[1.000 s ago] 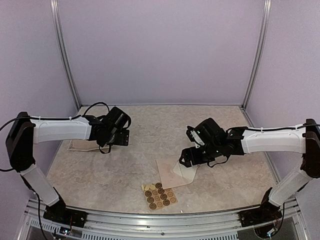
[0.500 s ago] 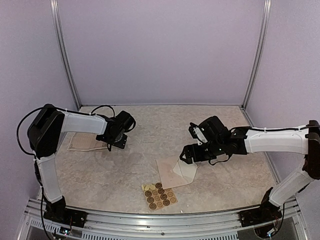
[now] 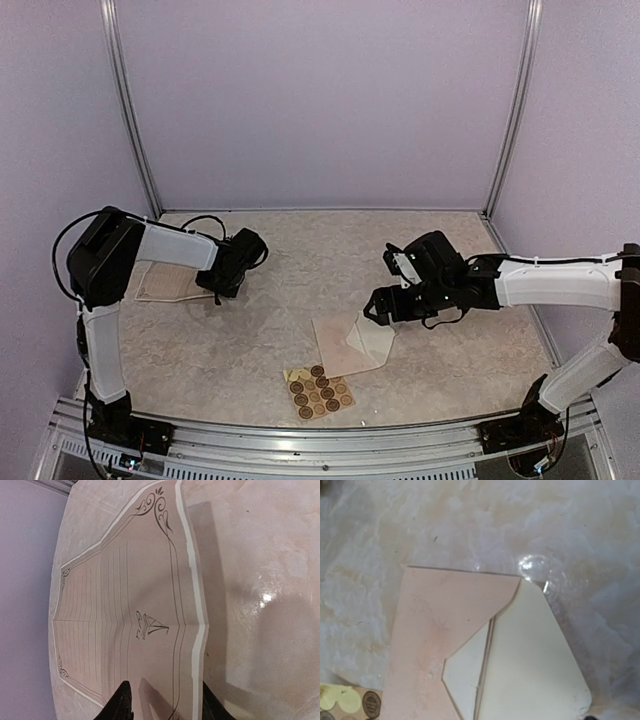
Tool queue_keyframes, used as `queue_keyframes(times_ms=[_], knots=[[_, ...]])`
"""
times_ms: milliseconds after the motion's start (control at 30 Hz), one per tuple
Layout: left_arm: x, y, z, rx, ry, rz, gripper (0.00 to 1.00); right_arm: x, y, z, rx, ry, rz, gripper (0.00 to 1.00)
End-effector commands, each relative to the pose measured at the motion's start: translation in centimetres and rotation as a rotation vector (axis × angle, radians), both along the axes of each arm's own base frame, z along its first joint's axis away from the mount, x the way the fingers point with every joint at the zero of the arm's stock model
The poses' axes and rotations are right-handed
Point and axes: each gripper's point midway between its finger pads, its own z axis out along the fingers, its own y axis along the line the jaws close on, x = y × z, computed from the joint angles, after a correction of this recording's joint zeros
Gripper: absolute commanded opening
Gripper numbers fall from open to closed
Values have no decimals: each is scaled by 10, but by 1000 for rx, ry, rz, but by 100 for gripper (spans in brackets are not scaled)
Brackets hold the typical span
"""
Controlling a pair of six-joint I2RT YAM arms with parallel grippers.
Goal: Place the letter into the envelope and seal it
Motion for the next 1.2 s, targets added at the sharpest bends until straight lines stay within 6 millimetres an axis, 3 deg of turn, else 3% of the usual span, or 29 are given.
queue_keyframes(times_ms=[0,133,333,367,467,600,800,1000,1167], knots=[[9,6,2,23,-18,17,31,1,-3,8,27,-22,-3,85],[9,9,9,38,-36,26,2,1,-5,11,32,-28,-7,85],[4,5,48,-48,-123,27,0,1,-7,23,56,-52,-10,85],[3,3,61,-89,-153,22,0,0,-7,26,62,-57,-8,85],[-7,-10,77,-237,-161,-12,0,-2,-5,33,88,-67,3,84],[-32,-49,112,-490,-166,-137,0,-7,4,46,165,-91,50,84],[-93,-133,167,-897,-145,-433,0,-28,31,86,390,-138,208,86],[-149,-185,230,-1214,-170,-680,0,-46,52,116,592,-143,311,90],[-182,-216,268,-1326,-191,-839,0,-53,68,119,638,-85,344,91]])
